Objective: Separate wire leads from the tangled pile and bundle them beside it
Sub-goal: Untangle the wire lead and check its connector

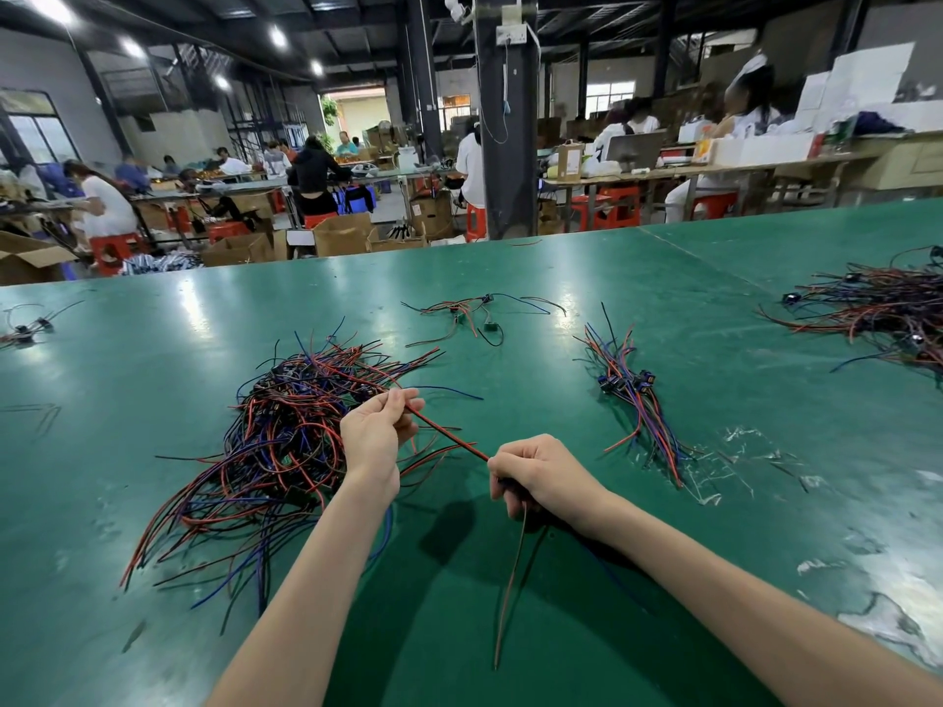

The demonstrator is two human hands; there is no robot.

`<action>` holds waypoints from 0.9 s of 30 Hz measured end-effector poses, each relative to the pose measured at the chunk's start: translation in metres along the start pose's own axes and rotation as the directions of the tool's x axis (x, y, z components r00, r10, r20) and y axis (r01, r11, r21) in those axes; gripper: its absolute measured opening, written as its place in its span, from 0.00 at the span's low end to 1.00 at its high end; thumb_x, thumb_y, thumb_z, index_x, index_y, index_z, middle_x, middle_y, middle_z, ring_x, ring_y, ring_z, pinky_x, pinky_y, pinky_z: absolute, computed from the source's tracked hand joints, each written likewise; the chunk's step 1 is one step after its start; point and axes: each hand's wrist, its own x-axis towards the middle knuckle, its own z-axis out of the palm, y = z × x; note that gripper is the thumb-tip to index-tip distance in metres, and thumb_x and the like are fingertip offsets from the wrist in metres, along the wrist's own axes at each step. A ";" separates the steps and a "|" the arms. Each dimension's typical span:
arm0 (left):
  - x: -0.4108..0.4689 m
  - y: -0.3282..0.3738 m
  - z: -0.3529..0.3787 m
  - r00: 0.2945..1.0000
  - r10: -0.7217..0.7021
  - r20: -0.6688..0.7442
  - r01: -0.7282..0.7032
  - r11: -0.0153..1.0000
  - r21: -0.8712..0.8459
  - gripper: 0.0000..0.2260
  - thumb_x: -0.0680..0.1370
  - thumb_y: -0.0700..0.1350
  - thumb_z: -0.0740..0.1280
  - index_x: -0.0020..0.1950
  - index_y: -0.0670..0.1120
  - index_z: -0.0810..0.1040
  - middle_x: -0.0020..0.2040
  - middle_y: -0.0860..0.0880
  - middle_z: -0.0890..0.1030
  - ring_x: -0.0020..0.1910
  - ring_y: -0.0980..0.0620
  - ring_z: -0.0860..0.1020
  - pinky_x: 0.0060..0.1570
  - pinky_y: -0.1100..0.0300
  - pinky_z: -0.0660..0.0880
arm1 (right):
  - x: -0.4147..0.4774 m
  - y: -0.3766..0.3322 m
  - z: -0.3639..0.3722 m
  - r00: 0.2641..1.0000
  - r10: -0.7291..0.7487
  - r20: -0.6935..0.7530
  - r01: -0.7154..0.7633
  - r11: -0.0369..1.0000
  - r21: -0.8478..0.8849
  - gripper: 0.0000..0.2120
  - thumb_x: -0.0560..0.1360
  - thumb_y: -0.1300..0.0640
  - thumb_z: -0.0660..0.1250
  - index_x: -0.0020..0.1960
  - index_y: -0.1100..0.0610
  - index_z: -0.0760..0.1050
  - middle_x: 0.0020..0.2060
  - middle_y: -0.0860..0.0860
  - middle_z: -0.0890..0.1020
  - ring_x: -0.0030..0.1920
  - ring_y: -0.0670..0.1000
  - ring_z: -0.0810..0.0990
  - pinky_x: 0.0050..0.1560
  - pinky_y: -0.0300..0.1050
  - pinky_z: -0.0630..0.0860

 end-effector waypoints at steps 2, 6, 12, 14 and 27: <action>0.000 0.001 0.000 1.000 -0.007 0.018 0.007 1.000 -0.011 0.10 0.81 0.39 0.61 0.43 0.43 0.80 0.31 0.53 0.82 0.31 0.58 0.73 0.30 0.69 0.75 | 0.000 0.000 0.000 1.000 0.004 0.002 -0.004 1.000 0.002 0.16 0.74 0.62 0.61 0.28 0.57 0.76 0.19 0.52 0.75 0.19 0.43 0.68 0.23 0.30 0.63; -0.001 0.002 0.001 0.999 0.013 0.040 -0.013 1.000 -0.006 0.08 0.79 0.40 0.64 0.43 0.43 0.81 0.30 0.53 0.82 0.30 0.59 0.71 0.30 0.70 0.74 | 0.001 0.002 -0.001 1.000 0.014 0.004 -0.014 1.000 0.007 0.16 0.73 0.62 0.61 0.27 0.56 0.76 0.19 0.52 0.75 0.19 0.44 0.67 0.22 0.32 0.63; -0.003 0.002 0.000 0.998 0.037 0.043 -0.036 0.999 -0.006 0.07 0.77 0.40 0.68 0.39 0.44 0.80 0.31 0.52 0.81 0.28 0.59 0.70 0.32 0.66 0.72 | 0.001 0.002 -0.001 1.000 0.017 0.007 -0.017 1.000 0.004 0.16 0.73 0.63 0.60 0.28 0.57 0.76 0.19 0.53 0.75 0.18 0.44 0.67 0.22 0.32 0.62; -0.003 0.002 -0.001 0.999 0.042 0.035 -0.042 0.999 0.005 0.07 0.77 0.40 0.68 0.38 0.44 0.79 0.32 0.51 0.81 0.26 0.59 0.70 0.33 0.65 0.72 | 0.001 0.002 -0.001 1.000 0.015 0.008 -0.015 1.000 0.006 0.15 0.73 0.64 0.60 0.28 0.58 0.76 0.19 0.53 0.74 0.18 0.44 0.67 0.22 0.31 0.62; -0.004 0.002 0.001 0.998 0.046 0.053 -0.043 0.997 -0.056 0.06 0.77 0.41 0.67 0.41 0.45 0.81 0.32 0.53 0.82 0.31 0.57 0.70 0.33 0.67 0.72 | 0.002 0.004 -0.002 1.000 0.013 0.001 -0.014 1.000 0.017 0.16 0.72 0.61 0.61 0.27 0.56 0.77 0.20 0.53 0.76 0.19 0.45 0.67 0.22 0.32 0.63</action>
